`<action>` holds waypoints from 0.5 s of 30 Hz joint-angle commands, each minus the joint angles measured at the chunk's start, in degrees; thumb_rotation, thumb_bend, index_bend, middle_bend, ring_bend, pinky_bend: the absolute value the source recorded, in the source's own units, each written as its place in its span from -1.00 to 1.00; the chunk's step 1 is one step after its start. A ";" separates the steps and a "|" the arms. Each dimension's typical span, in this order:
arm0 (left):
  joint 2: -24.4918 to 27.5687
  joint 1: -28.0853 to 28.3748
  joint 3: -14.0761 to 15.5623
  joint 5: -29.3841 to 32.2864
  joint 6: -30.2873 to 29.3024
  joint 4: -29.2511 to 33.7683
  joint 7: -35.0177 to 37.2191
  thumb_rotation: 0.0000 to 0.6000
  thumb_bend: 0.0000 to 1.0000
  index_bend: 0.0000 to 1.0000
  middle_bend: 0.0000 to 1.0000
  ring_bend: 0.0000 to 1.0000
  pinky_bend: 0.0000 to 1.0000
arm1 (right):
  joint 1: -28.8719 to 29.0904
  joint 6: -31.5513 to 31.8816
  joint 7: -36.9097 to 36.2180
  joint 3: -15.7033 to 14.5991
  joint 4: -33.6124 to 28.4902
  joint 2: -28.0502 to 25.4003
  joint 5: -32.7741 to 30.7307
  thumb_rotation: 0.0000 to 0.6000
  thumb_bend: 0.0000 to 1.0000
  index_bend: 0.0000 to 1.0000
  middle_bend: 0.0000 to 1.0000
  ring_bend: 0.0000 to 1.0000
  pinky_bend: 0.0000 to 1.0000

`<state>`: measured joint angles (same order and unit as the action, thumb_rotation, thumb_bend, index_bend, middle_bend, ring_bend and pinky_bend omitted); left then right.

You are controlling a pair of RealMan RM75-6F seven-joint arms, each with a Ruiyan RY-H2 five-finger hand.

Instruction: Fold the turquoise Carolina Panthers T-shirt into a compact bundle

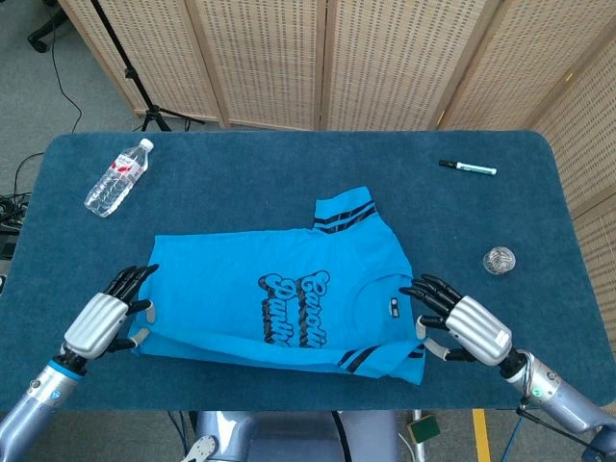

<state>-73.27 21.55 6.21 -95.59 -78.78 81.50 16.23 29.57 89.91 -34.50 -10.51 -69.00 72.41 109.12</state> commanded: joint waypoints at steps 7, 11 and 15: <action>-0.25 3.53 -5.93 7.33 6.72 3.90 -5.88 1.00 -0.13 0.70 -1.00 -1.00 -1.00 | 5.67 -11.48 -1.25 5.55 -4.27 -1.46 -7.43 1.00 0.09 0.32 -0.78 -1.00 -1.00; -1.06 5.13 -9.53 12.90 9.83 5.26 -10.38 1.00 -0.13 0.70 -1.00 -1.00 -1.00 | 9.15 -18.56 -1.97 9.10 -5.40 -1.64 -12.34 1.00 0.09 0.32 -0.78 -1.00 -1.00; -1.82 6.21 -12.17 17.86 12.12 5.94 -13.50 1.00 -0.12 0.71 -1.00 -1.00 -1.00 | 11.30 -23.22 -2.80 11.37 -5.51 -1.61 -15.59 1.00 0.09 0.32 -0.78 -1.00 -1.00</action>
<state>-74.43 26.77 -4.04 -80.43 -68.39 86.72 4.77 39.18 69.08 -36.58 -0.90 -74.11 70.88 95.65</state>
